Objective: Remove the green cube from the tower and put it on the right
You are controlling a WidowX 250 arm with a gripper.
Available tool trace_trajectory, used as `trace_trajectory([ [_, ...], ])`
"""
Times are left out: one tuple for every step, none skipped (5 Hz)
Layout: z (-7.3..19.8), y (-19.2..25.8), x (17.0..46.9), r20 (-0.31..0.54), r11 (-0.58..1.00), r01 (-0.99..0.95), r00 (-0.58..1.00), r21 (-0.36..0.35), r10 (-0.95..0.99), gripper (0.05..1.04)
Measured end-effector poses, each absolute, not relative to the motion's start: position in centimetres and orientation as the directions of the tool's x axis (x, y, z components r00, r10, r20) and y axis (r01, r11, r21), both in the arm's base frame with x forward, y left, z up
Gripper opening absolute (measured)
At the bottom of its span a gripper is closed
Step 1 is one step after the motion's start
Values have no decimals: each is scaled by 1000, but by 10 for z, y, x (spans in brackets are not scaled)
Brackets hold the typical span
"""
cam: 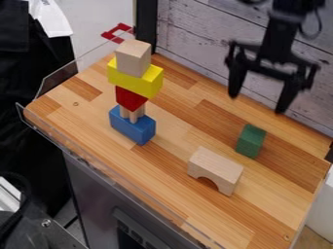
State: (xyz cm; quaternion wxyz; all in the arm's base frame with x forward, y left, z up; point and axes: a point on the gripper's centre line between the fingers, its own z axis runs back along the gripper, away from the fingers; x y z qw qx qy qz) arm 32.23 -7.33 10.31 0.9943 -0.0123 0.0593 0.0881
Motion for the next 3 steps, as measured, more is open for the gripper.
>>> trace_trajectory([
  [131, -56, 315, -66, 981, -196, 979, -7, 195, 999],
  [144, -29, 303, -72, 976, -217, 973, 20, 218, 1000],
  [164, 1, 290, -41, 963, -265, 963, 40, 267, 1000],
])
